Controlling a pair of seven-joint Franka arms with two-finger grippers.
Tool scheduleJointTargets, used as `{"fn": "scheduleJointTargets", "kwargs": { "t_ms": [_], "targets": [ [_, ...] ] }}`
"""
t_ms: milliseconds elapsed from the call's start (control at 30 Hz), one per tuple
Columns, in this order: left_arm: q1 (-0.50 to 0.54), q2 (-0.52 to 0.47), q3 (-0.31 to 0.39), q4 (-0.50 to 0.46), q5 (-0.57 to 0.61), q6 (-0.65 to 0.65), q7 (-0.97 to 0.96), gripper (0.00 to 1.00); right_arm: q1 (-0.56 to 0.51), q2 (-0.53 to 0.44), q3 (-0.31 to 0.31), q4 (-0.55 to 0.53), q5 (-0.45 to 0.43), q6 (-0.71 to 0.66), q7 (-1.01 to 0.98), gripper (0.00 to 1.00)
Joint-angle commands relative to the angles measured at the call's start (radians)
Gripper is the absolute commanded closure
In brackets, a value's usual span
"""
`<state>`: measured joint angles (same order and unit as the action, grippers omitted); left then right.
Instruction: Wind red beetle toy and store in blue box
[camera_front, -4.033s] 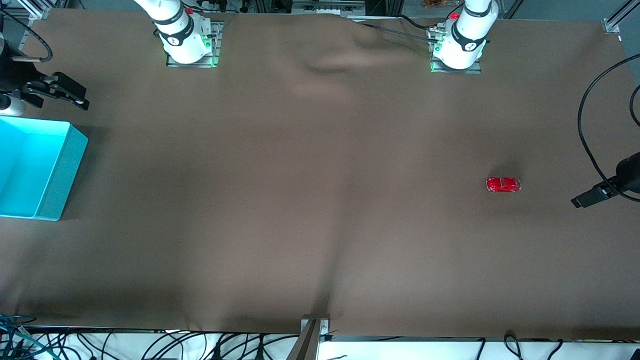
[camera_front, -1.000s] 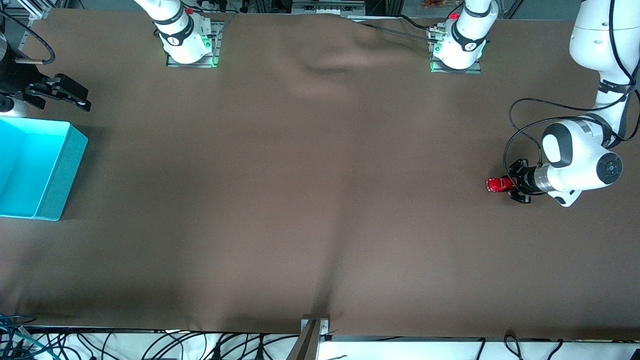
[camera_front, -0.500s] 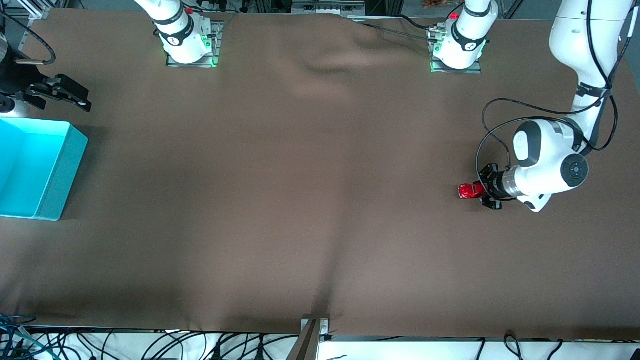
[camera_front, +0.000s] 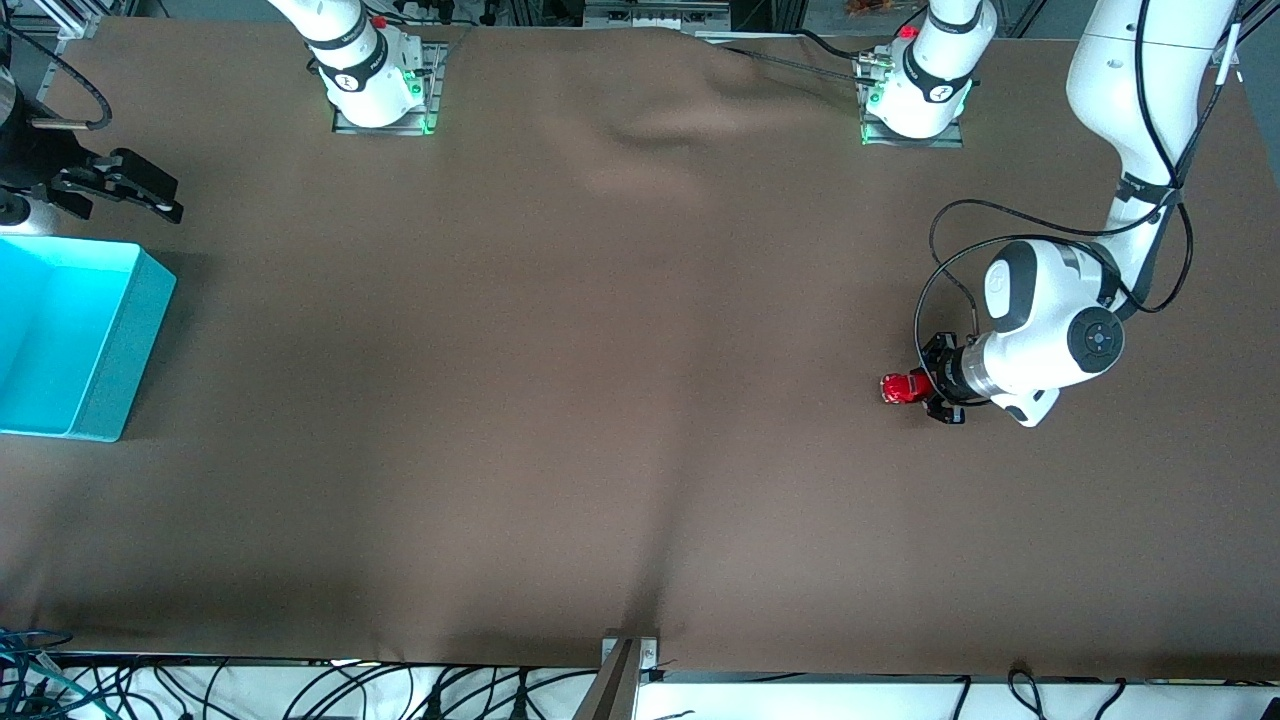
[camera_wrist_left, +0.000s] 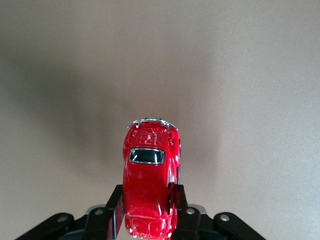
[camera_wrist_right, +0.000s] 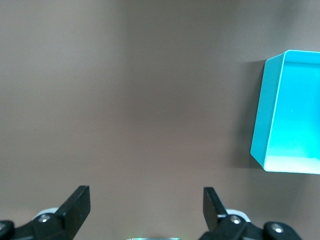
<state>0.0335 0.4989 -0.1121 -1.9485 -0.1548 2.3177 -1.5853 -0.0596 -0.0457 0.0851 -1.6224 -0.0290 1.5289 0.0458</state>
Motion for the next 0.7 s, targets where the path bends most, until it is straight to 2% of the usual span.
{"fn": "scheduleJointTargets", "kwargs": {
  "t_ms": [0, 433, 667],
  "targets": [
    [0.0, 0.01, 0.0, 0.011, 0.012, 0.009, -0.021, 1.0, 0.0, 0.003, 0.002, 0.012, 0.009, -0.003, 0.002, 0.0],
    [0.011, 0.066, 0.005, 0.017, 0.029, 0.057, 0.007, 1.0, 0.0, 0.004, 0.002, 0.01, 0.009, -0.003, 0.002, 0.0],
    [0.057, 0.081, 0.006, 0.017, 0.086, 0.077, 0.021, 1.0, 0.0, 0.004, 0.002, 0.01, 0.009, -0.003, 0.002, 0.0]
  ]
}}
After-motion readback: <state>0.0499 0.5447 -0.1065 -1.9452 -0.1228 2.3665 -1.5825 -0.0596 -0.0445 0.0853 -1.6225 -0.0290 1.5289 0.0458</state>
